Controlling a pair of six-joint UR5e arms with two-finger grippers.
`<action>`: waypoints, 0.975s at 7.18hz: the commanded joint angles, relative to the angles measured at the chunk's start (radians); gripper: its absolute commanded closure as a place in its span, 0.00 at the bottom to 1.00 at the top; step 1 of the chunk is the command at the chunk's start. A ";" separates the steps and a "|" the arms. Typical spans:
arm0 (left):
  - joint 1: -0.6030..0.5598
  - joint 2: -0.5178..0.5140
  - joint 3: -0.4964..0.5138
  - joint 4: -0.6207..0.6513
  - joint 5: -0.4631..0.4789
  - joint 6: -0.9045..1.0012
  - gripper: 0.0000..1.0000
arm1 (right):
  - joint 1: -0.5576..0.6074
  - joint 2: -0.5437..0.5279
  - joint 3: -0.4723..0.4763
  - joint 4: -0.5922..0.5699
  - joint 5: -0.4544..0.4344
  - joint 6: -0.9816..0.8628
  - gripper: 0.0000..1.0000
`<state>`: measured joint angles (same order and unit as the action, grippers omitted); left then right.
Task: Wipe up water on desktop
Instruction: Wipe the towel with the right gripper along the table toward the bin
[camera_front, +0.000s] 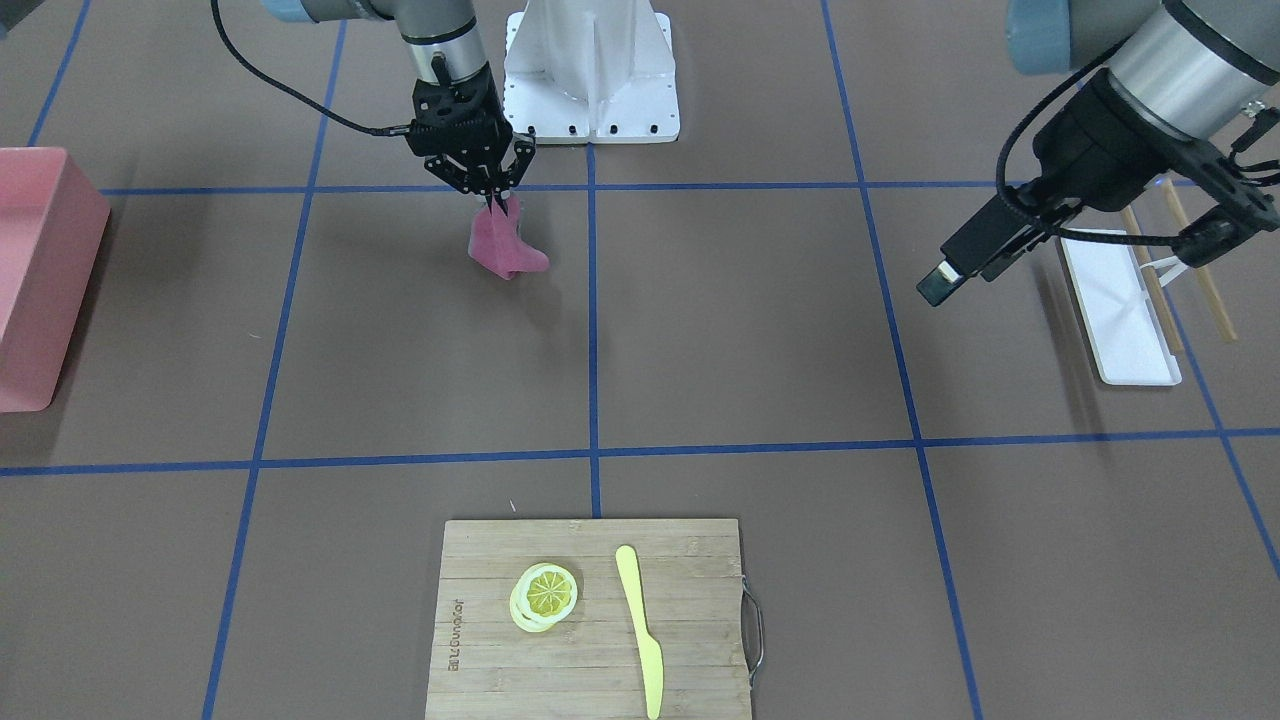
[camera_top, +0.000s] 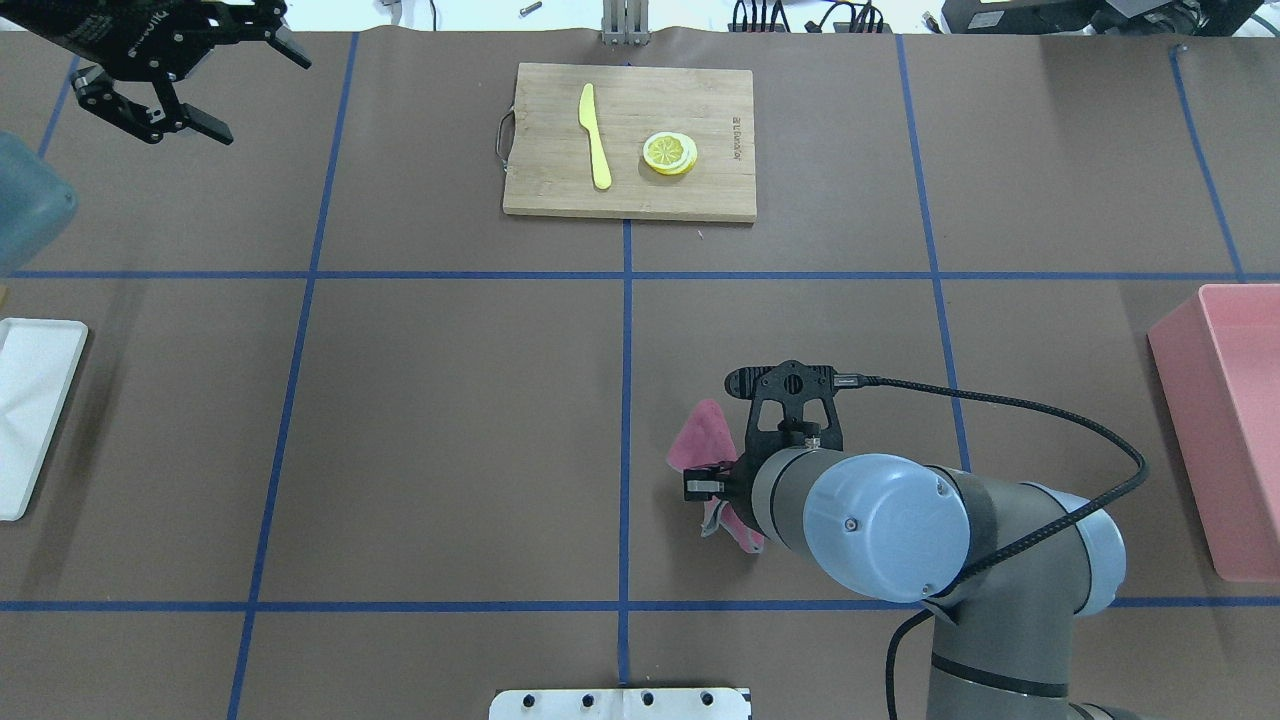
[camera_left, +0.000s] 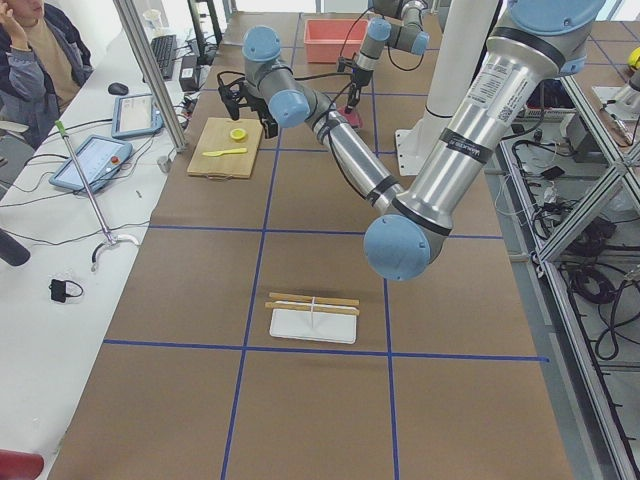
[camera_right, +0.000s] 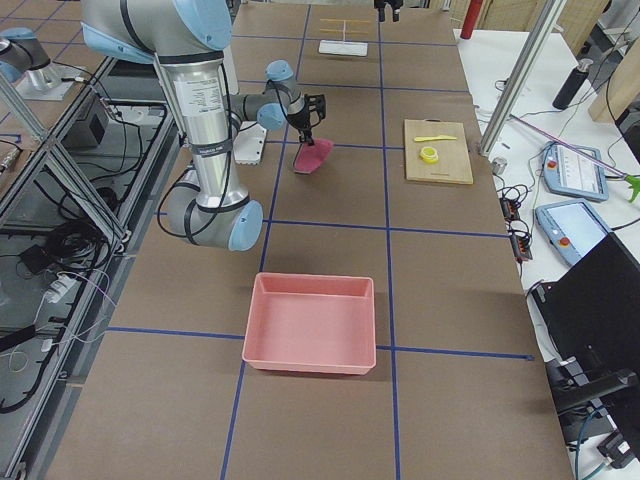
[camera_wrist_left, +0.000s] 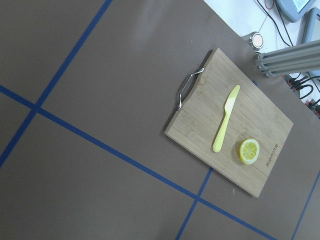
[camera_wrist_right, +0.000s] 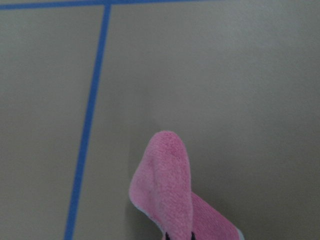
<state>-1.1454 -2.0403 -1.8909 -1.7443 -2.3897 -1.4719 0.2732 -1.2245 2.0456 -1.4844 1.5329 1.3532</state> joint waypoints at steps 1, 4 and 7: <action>-0.016 0.015 -0.004 0.002 0.000 0.038 0.03 | 0.078 -0.114 0.005 0.007 0.151 -0.012 1.00; -0.037 0.015 -0.002 0.002 0.000 0.068 0.03 | 0.210 -0.344 0.067 0.013 0.294 -0.173 1.00; -0.106 0.139 -0.002 0.006 0.000 0.410 0.03 | 0.329 -0.484 0.059 0.010 0.351 -0.360 1.00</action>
<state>-1.2168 -1.9619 -1.8930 -1.7405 -2.3899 -1.2279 0.5613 -1.6570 2.1085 -1.4739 1.8646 1.0628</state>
